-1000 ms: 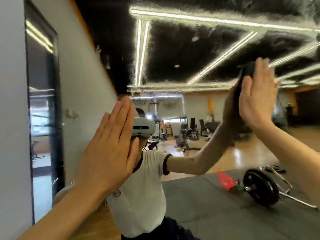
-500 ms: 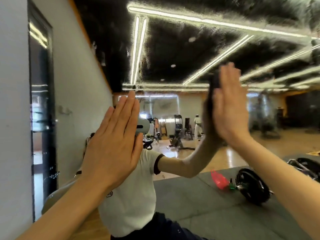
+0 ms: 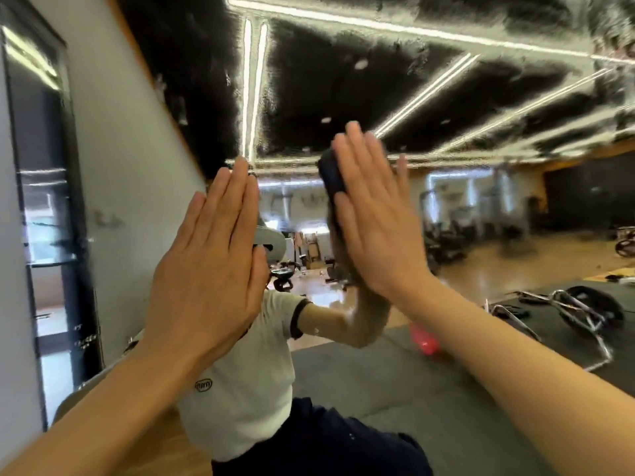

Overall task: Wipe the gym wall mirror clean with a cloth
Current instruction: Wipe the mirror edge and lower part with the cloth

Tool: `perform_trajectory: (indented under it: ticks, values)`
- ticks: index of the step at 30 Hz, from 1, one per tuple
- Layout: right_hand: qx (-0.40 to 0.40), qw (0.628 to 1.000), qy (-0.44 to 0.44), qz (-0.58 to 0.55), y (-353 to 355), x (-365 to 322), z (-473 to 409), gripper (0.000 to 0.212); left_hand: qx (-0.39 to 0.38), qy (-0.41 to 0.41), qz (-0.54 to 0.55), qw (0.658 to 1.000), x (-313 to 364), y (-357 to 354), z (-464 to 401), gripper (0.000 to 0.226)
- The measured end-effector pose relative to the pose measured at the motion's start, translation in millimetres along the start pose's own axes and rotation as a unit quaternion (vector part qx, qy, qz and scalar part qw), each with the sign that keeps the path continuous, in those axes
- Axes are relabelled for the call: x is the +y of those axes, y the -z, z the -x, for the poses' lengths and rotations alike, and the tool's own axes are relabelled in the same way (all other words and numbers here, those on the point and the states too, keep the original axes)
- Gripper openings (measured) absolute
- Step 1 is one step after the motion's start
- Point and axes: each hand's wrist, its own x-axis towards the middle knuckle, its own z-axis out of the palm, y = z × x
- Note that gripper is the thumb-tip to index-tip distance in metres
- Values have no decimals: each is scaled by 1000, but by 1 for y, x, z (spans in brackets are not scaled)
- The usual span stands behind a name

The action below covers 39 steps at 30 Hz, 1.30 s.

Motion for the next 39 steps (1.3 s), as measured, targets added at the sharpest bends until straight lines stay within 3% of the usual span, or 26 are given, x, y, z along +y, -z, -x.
perform_trajectory:
  ticks: [2, 4, 7, 9, 13, 15, 16, 18, 21, 24, 26, 28, 31, 33, 37, 39]
  values:
    - [6, 995, -103, 13, 17, 58, 14, 58, -3, 1, -4, 1000, 0, 0, 0, 65]
    - [21, 966, -257, 5, 33, 104, 22, 63, -2, 2, -4, 1000, 1, 0, 1, 65]
    - [62, 910, -410, -6, 34, 104, 22, 60, -1, 2, -1, 1000, 1, 1, 0, 65]
    - [85, 928, -364, -5, 18, 59, 24, 59, 5, 3, 3, 1000, 1, 1, 0, 65]
    - [24, 997, -69, -3, -9, -49, 41, 56, 10, -1, 10, 1000, 4, 2, 0, 63]
    - [-27, 998, 63, -11, -6, -45, 48, 56, 3, 0, 11, 1000, 3, 2, 0, 62]
    - [-42, 995, 84, -13, 0, -24, 51, 56, 0, 0, 9, 1000, 2, 2, 0, 63]
    - [-50, 998, 29, -3, 15, 32, 64, 57, -7, -2, 7, 1000, 1, 0, 0, 64]
    - [-17, 980, -196, 7, 36, 114, 84, 61, -5, -2, 8, 1000, 2, -1, 0, 65]
    - [33, 945, -325, -2, 31, 101, 81, 62, -1, 0, 8, 1000, 4, 1, 0, 65]
    - [29, 968, -248, -1, 16, 43, 77, 61, -2, 2, 3, 1000, 5, 2, 1, 64]
    - [-19, 998, -63, 1, -2, -19, 86, 61, -8, 5, -6, 1000, 4, 2, 1, 64]
    - [-81, 988, 130, 7, -3, -34, 93, 59, -22, 5, -16, 1000, -1, -1, 3, 63]
    - [-78, 989, 125, 15, 7, 8, 94, 58, -24, 8, -8, 1000, -4, -4, 5, 62]
    - [-41, 998, -44, 1, 34, 102, 117, 58, -19, 16, -2, 1000, -3, -4, 5, 63]
    - [-25, 996, -81, -7, 41, 125, 123, 57, -19, 7, -1, 1000, -1, 0, 5, 63]
